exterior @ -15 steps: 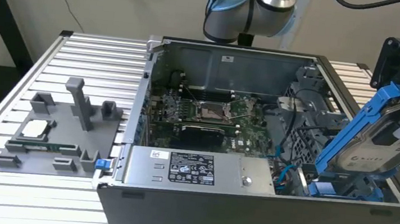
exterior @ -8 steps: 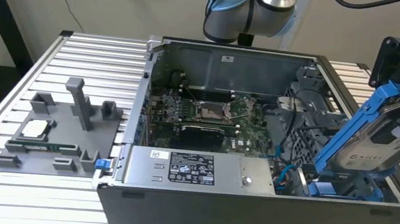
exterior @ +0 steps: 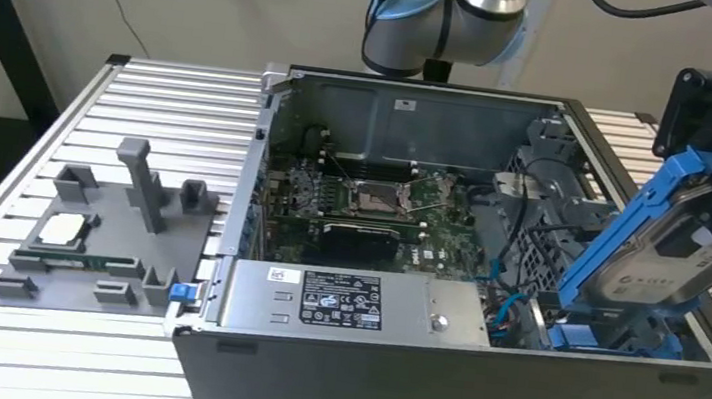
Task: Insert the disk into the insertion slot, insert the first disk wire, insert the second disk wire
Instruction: 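Insert the disk into the insertion slot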
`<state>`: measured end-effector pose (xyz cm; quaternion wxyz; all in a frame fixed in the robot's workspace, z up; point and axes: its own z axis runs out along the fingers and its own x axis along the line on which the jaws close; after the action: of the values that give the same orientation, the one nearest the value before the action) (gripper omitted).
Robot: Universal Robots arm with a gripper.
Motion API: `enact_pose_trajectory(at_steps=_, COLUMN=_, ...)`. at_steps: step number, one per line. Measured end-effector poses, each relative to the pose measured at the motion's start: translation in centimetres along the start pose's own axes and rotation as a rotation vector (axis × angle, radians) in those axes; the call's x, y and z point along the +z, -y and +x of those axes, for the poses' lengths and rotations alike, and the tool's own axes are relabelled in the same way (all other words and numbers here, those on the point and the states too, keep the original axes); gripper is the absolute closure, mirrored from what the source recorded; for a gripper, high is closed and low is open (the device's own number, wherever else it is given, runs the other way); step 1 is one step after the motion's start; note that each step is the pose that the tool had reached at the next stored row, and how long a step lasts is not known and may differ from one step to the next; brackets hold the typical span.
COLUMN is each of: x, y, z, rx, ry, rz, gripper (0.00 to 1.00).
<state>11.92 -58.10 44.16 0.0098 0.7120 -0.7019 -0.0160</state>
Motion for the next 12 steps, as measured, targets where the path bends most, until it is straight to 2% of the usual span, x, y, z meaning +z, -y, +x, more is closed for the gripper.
enact_pose_trajectory(at_steps=4, x=0.55, y=0.02, z=0.00, rx=0.000, ry=0.0094, rz=0.0001, gripper=0.00)
enact_pose_trajectory(at_steps=12, x=1.68, y=0.21, z=0.01, rx=-0.001, ry=0.0218, rz=0.0002, gripper=0.00)
